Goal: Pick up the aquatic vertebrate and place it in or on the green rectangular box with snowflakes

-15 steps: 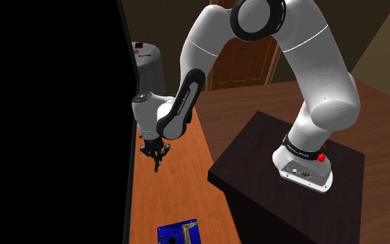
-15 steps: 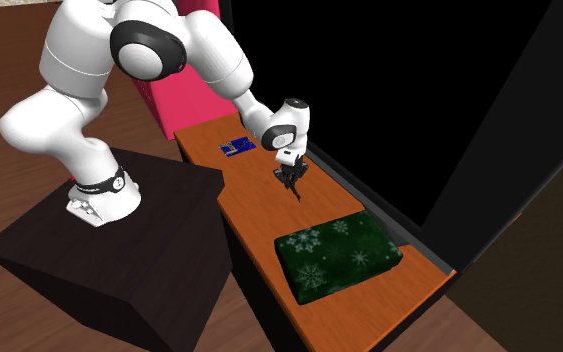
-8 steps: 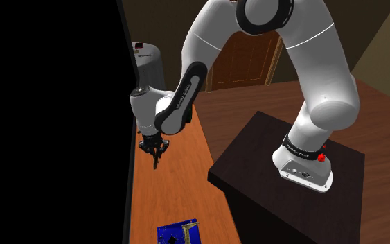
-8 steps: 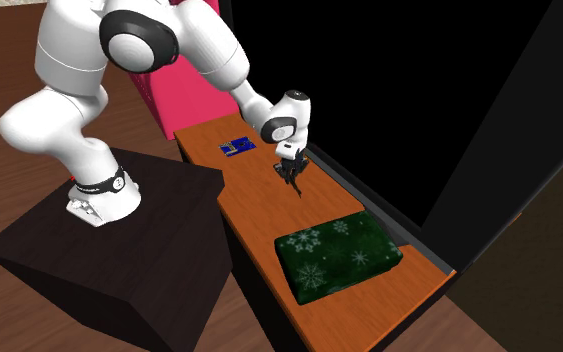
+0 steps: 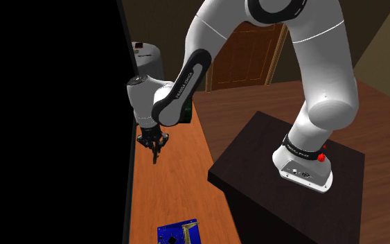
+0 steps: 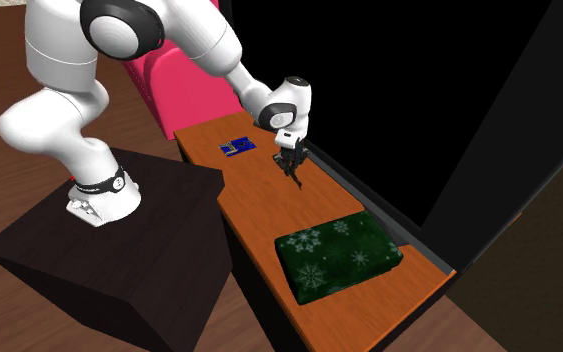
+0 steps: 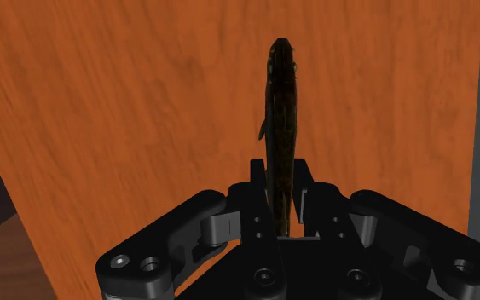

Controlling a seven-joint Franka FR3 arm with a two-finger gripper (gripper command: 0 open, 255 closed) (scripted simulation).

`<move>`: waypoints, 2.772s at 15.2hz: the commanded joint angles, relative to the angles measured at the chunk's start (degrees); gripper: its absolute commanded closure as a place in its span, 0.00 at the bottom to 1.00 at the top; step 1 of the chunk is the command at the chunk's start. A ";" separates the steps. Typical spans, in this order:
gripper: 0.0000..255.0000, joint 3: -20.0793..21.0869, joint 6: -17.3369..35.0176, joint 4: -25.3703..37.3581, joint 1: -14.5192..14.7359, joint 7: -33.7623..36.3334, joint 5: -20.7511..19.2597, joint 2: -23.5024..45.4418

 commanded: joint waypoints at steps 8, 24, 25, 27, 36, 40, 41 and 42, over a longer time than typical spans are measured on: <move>1.00 3.25 -4.41 -0.85 -2.46 -2.25 3.59 -5.83; 1.00 4.52 -11.06 1.67 -9.08 -11.26 7.92 -10.59; 1.00 4.14 -11.34 2.33 -9.85 -12.48 7.87 -10.20; 1.00 3.37 -11.98 3.85 -11.34 -14.87 7.73 -9.29; 1.00 -0.11 -16.26 14.21 -16.83 -24.93 6.77 -3.13; 1.00 -1.57 -19.02 20.85 -18.61 -29.12 6.30 0.74; 1.00 -1.92 -19.81 22.74 -18.99 -30.15 6.18 1.83; 1.00 -2.27 -20.64 24.73 -19.34 -31.18 6.08 2.97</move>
